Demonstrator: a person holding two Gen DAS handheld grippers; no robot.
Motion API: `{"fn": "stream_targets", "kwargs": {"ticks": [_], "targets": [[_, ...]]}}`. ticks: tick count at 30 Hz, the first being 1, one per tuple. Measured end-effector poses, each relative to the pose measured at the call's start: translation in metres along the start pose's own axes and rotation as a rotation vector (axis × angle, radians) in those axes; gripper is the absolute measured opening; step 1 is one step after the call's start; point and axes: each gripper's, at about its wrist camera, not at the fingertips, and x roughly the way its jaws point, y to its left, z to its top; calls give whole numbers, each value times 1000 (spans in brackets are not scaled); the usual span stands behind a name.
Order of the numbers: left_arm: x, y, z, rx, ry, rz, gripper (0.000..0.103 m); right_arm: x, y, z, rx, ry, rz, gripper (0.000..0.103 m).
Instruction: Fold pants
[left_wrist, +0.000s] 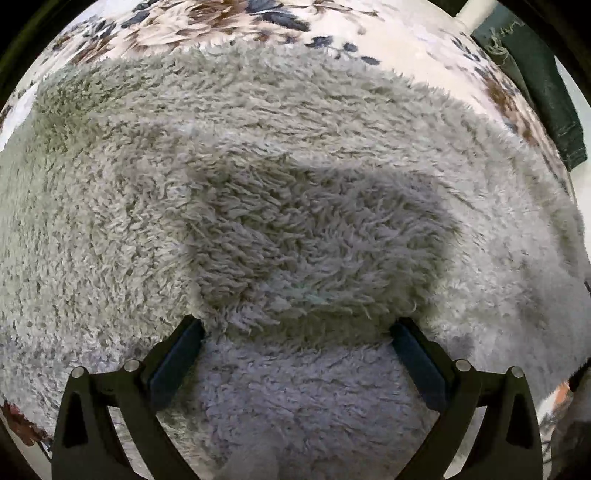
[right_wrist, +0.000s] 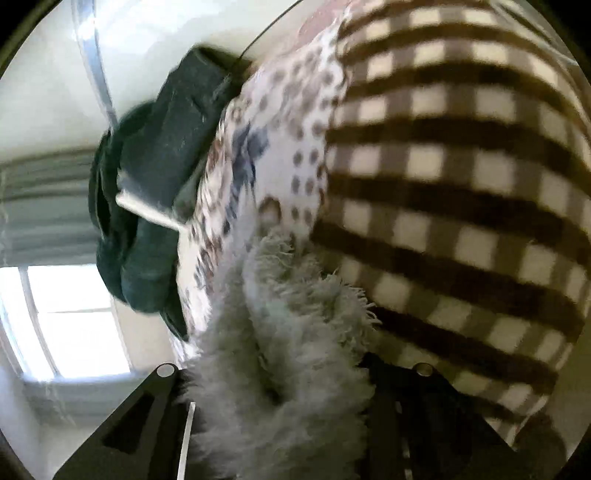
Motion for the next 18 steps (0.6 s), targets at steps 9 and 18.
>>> {"fn": "stream_targets", "kwargs": {"ticks": [9,18], "targets": [[-79,69,-1,-73,-41,3,103,-8,174,-98,-490,110,-22,21],[-103,195,-6,-196,-96,80,103,86,212,-307,-664,412,-56,21]]}}
